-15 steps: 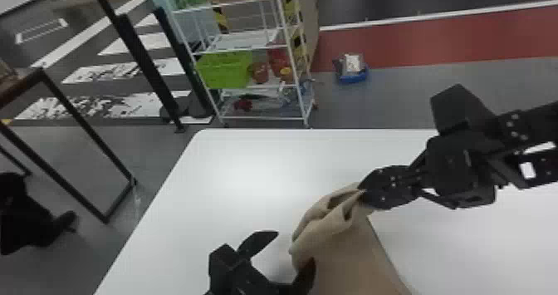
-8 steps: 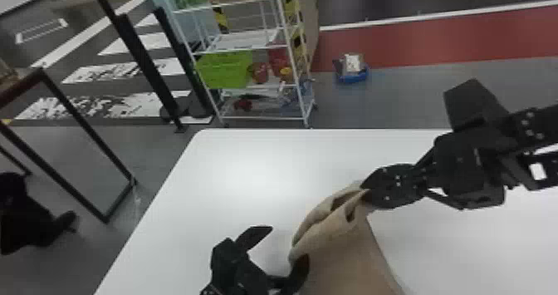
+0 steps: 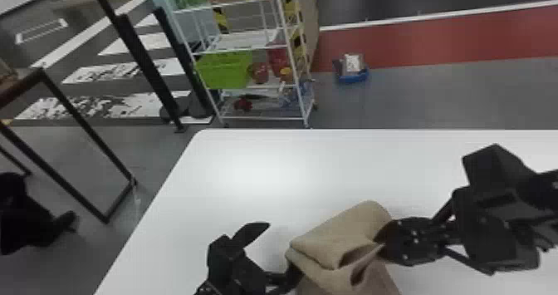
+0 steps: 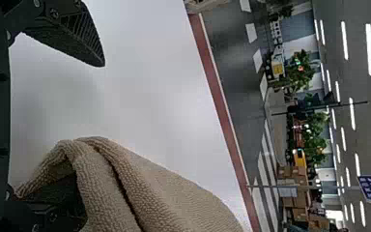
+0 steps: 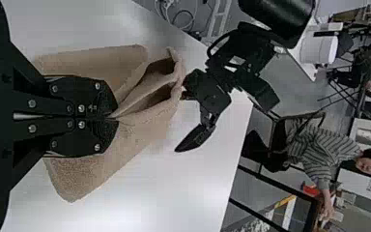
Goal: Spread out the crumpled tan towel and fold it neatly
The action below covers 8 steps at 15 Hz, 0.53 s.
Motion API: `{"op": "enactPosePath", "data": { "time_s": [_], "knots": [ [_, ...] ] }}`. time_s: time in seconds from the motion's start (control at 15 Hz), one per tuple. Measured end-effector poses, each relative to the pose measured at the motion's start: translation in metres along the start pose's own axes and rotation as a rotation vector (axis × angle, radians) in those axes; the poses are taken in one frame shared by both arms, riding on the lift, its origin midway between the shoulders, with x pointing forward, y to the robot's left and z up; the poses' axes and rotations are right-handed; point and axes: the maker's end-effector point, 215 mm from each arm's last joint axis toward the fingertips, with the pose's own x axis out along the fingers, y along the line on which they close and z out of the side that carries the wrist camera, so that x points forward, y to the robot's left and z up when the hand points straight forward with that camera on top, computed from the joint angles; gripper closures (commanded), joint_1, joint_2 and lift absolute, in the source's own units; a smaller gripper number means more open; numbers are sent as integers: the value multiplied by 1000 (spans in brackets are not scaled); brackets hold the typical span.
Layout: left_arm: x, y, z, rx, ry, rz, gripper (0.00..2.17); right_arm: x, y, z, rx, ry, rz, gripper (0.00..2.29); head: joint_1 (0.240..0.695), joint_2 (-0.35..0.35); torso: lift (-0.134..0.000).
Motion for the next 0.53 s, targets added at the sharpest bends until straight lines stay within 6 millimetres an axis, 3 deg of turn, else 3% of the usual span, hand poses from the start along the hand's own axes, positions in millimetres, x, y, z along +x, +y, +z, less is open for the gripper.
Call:
{"op": "enactPosePath", "data": {
  "time_s": [0.2,0.53],
  "knots": [
    [-2,0,4,3,-6,0,161,10,21,-10,9,20,33,1501,695,350,-122],
    [-4,-2,5,4,-6,-1,161,17,38,-18,-7,62,58,1501,695,350,-122]
  ]
}}
